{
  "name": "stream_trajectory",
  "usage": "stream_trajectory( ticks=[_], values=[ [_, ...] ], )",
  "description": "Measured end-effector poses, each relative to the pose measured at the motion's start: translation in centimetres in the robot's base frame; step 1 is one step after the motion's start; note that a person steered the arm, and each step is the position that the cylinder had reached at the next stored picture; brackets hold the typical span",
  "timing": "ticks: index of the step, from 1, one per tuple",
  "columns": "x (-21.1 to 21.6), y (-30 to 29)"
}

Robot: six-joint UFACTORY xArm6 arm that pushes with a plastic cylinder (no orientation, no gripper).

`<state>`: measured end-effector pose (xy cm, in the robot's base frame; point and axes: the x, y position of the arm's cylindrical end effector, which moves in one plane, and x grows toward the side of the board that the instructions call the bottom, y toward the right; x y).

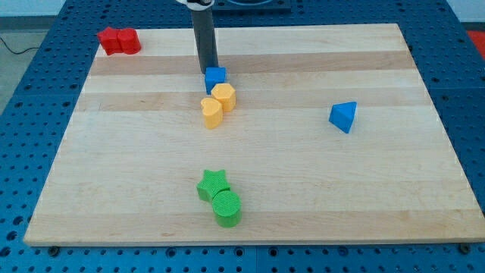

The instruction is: Push the blue triangle into the yellow heart

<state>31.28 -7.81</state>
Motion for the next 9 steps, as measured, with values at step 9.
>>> stream_trajectory(
  ticks=[9],
  values=[
    [6.6, 28.7]
  ],
)
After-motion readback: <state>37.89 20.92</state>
